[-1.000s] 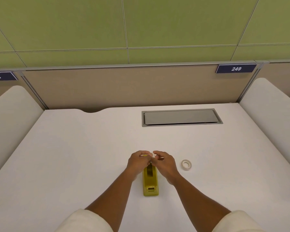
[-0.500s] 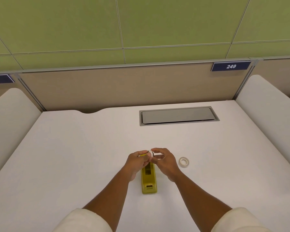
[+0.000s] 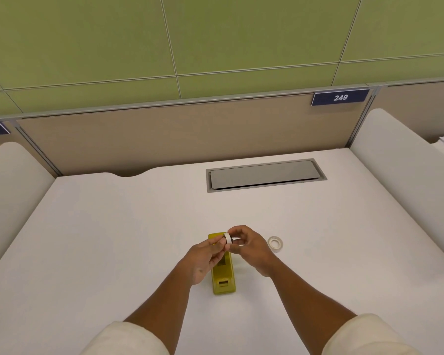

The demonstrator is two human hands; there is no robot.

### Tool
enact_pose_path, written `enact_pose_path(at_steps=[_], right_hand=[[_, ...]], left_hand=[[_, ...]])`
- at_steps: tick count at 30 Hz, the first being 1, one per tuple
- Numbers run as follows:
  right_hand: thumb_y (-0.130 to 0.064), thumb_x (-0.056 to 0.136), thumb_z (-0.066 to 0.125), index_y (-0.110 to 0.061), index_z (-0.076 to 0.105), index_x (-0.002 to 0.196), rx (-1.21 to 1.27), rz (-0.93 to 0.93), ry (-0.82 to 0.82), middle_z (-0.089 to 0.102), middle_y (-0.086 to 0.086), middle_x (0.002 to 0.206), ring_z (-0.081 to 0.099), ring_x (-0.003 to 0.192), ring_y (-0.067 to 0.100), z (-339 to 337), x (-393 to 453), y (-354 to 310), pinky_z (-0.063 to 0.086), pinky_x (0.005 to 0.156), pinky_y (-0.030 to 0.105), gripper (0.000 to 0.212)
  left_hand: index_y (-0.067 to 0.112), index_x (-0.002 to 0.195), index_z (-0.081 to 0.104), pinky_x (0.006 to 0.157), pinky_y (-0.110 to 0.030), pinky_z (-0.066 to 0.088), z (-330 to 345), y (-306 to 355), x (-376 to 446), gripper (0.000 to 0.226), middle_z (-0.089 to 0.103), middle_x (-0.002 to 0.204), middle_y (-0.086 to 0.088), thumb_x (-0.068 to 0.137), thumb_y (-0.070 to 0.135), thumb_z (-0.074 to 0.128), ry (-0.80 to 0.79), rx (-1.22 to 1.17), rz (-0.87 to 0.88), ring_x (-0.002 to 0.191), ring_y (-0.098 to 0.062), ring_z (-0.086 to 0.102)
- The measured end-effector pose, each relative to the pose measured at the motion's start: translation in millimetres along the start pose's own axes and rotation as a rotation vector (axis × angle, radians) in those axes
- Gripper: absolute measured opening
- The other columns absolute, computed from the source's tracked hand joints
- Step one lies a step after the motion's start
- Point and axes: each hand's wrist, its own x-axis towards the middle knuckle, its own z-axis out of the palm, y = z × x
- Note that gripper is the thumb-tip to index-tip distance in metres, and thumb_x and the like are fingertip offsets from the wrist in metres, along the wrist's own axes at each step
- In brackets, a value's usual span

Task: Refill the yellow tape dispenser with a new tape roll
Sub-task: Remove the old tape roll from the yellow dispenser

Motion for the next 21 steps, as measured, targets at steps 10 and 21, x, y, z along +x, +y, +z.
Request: enact_pose_path(at_steps=[10,21], right_hand=[[-0.012,0.081,0.076,-0.019,0.064,0.110,0.020,0.037,0.054,0.067,0.000,0.104,0.064,0.079,0.013,-3,-8,8,0.051,0.070,0.025,0.033],[-0.015,0.073,0.078,-0.013,0.065,0.114,-0.203,0.127,0.538,0.059,0.006,0.111,0.058,0.102,0.019,-46,-5,37,0.045,0.083,0.025,0.044]], left_hand=[[0.005,0.099,0.071,0.090,-0.034,0.058,20,-3,5,0.022,0.072,0.091,-0.014,0.092,0.017,0.055,0.134,0.456,0.121,0.080,-0.021,0.068],[0.020,0.079,0.063,0.072,-0.025,0.040,48,-15,7,0.024,0.058,0.081,-0.003,0.093,0.019,0.044,0.174,0.720,0.171,0.072,-0.017,0.056]])
